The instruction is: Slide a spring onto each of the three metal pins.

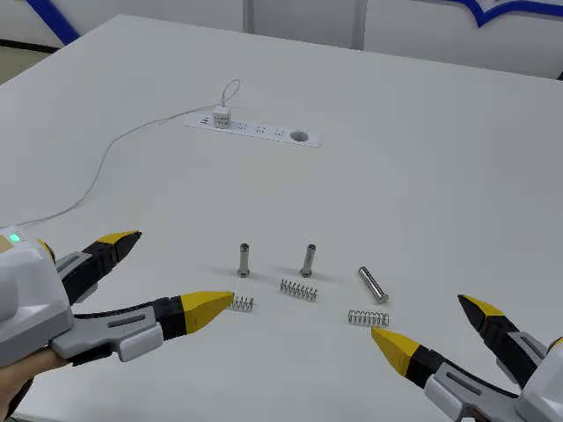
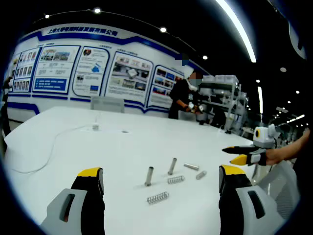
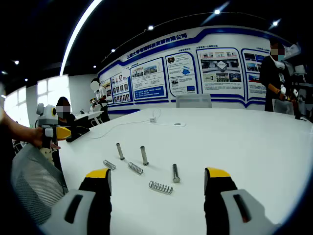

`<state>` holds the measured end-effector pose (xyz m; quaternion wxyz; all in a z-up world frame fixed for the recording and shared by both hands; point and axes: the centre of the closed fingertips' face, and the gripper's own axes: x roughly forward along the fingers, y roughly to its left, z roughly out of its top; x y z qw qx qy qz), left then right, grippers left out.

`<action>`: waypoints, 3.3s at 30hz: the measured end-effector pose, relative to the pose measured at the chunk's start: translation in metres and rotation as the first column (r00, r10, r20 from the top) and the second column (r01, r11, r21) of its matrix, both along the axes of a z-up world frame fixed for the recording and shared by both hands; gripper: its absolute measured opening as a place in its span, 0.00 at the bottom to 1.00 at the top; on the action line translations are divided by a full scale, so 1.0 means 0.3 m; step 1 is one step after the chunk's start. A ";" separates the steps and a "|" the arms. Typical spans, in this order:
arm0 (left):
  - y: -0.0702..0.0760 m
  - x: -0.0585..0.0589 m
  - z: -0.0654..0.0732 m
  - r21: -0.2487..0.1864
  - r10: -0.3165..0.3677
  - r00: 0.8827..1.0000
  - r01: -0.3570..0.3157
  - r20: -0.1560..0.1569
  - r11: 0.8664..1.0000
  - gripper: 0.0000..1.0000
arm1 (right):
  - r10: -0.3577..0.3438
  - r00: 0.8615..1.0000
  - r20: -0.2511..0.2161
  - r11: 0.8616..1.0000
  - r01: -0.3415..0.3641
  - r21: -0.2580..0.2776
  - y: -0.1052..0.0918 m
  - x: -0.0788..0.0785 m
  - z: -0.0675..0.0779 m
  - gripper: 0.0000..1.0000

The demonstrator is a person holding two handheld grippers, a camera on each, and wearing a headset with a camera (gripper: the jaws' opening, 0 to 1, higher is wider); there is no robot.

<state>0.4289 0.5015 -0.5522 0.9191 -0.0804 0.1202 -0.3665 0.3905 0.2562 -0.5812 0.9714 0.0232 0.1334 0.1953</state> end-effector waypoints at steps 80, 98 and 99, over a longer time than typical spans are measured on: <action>-0.018 -0.029 -0.100 0.112 -0.045 0.996 0.054 -0.082 0.992 0.92 | 0.030 0.995 -0.099 0.998 -0.035 -0.056 -0.021 0.134 -0.035 0.55; -0.021 -0.037 -0.106 0.128 -0.055 0.995 0.066 -0.084 0.990 0.88 | 0.053 0.972 -0.230 0.987 -0.087 -0.139 0.007 0.275 -0.163 0.43; -0.019 -0.036 -0.109 0.130 -0.054 0.995 0.065 -0.087 0.989 0.88 | 0.048 0.968 -0.246 0.986 -0.086 -0.144 0.006 0.279 -0.175 0.41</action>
